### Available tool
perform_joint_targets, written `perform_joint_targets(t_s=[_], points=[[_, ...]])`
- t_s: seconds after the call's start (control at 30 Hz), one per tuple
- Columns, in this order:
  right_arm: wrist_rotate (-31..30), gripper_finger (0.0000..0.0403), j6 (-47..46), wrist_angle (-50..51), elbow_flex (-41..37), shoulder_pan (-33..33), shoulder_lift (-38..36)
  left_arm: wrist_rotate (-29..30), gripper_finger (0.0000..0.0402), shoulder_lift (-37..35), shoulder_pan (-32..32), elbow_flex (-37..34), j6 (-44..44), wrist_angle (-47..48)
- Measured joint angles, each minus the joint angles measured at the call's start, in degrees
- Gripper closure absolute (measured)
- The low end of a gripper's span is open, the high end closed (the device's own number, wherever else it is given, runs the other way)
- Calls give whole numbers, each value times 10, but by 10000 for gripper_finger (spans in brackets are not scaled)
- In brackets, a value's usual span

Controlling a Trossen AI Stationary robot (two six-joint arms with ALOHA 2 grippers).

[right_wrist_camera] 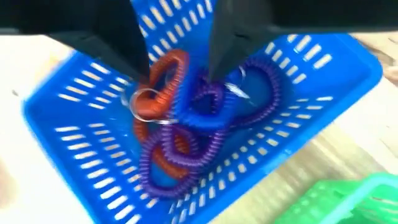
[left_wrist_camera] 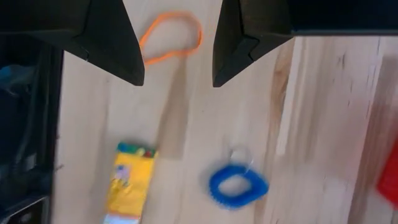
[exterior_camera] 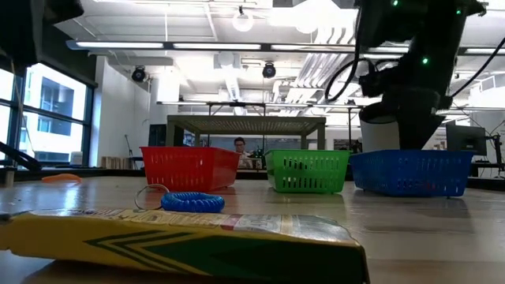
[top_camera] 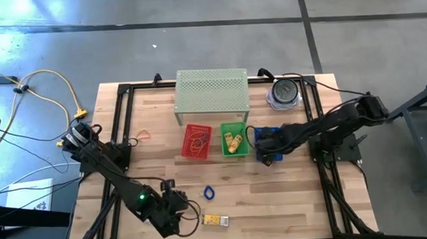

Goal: Pick & Place Office Desk Supplies
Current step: Put the bottom orange rubber band into the red bin

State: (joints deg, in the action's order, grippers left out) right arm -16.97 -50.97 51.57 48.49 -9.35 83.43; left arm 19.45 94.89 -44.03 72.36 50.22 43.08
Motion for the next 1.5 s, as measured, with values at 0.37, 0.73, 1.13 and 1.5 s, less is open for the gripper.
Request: perform_joint_targets(t_s=[0.37, 0.73, 1.13, 1.5], points=[[28, 200, -42, 45, 54, -18, -75, -146, 218, -21, 34, 0, 49, 89], [42, 242, -77, -19, 57, -111, -161, -71, 218, 3, -6, 0, 155, 88], [-98, 257, 39, -248, 57, -243, -142, -179, 218, 92, 5, -1, 324, 70], [-110, 257, 272, -518, 57, -300, -64, -185, 218, 106, 19, -2, 328, 61]])
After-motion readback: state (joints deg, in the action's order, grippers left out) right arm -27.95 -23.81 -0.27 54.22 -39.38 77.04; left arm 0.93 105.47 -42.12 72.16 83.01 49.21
